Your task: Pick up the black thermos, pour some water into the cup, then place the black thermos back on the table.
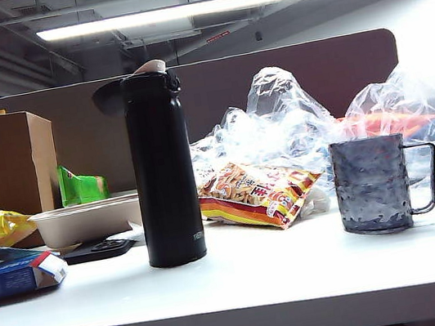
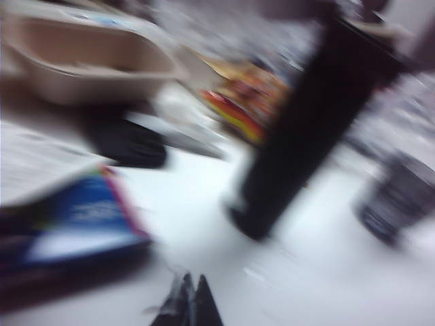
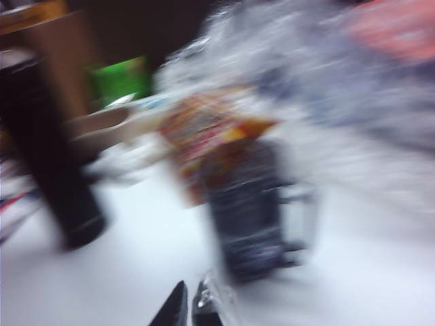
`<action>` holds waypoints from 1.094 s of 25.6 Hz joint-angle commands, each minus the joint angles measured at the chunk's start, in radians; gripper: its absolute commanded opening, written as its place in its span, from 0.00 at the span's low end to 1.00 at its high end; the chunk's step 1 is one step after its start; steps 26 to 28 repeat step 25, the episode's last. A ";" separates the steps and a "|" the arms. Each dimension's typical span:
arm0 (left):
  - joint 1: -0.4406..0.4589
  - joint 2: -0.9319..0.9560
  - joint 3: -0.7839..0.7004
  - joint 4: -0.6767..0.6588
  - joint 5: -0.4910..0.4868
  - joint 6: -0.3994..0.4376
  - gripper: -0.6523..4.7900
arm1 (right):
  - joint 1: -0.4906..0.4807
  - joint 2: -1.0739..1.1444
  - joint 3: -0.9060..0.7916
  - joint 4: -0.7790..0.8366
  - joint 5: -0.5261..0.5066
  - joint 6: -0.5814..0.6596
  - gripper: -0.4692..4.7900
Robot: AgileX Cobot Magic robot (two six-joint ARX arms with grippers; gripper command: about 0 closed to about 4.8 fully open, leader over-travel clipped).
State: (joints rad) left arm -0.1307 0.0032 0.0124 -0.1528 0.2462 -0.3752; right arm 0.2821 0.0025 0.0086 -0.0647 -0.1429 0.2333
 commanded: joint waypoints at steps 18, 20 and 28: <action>0.225 0.001 -0.002 0.068 -0.206 0.345 0.11 | -0.389 -0.001 -0.005 0.032 -0.010 0.002 0.13; 0.209 0.001 -0.002 0.067 -0.274 0.349 0.11 | -0.389 -0.001 -0.005 0.032 -0.010 0.002 0.13; 0.209 0.001 -0.002 0.065 -0.292 0.349 0.11 | -0.389 -0.001 -0.005 0.032 -0.010 0.002 0.13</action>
